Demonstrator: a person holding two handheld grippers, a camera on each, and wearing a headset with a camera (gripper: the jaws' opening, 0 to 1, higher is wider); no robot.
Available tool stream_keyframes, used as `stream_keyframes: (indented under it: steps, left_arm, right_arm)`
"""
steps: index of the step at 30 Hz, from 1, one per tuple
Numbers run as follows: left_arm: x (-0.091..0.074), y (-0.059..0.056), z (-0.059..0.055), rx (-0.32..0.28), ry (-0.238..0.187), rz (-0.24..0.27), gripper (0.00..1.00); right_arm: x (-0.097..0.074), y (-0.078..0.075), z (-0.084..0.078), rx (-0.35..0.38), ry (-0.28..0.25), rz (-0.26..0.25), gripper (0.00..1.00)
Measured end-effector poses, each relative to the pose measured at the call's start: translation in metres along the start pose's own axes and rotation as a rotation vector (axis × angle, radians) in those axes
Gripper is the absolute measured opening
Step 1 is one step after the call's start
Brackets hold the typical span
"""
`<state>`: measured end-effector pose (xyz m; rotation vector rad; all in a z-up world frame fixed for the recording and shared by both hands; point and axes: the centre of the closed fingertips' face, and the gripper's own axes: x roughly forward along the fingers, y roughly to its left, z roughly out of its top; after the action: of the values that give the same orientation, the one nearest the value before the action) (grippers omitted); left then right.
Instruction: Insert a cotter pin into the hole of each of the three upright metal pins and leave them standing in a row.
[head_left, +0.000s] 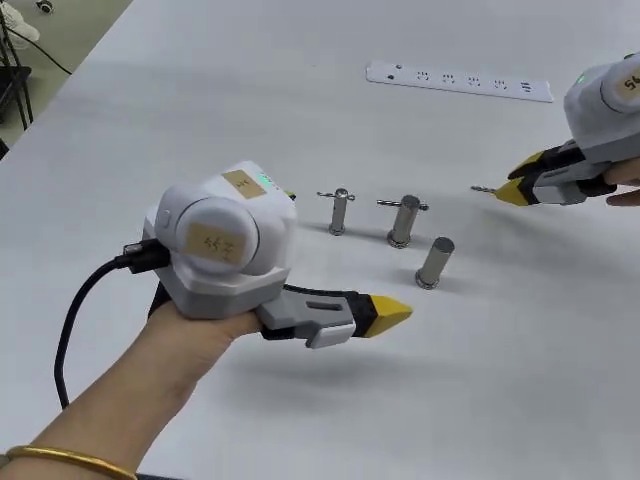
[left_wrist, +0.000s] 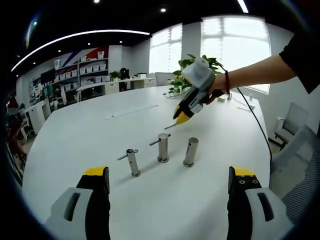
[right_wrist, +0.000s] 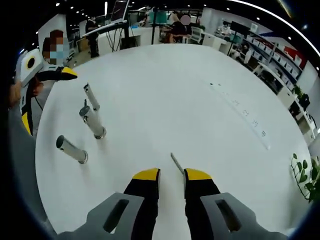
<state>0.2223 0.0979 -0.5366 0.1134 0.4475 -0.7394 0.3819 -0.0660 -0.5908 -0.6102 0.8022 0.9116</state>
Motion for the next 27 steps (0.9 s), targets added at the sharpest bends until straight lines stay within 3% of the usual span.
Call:
stream_keyframes:
  steps: [10,18,27]
  left_arm:
    - [0.003,-0.002,-0.004,0.003,0.015,-0.011,0.99]
    - [0.003,-0.002,-0.006,-0.003,0.020,-0.012,0.99]
    - [0.004,-0.003,-0.006,-0.003,0.020,-0.019,0.98]
  right_arm:
    - [0.018,-0.008,-0.012,-0.018,0.035,0.013,0.13]
    - [0.016,-0.012,-0.015,0.011,0.057,0.022,0.08]
    - [0.011,-0.002,-0.012,-0.004,0.093,0.055,0.00]
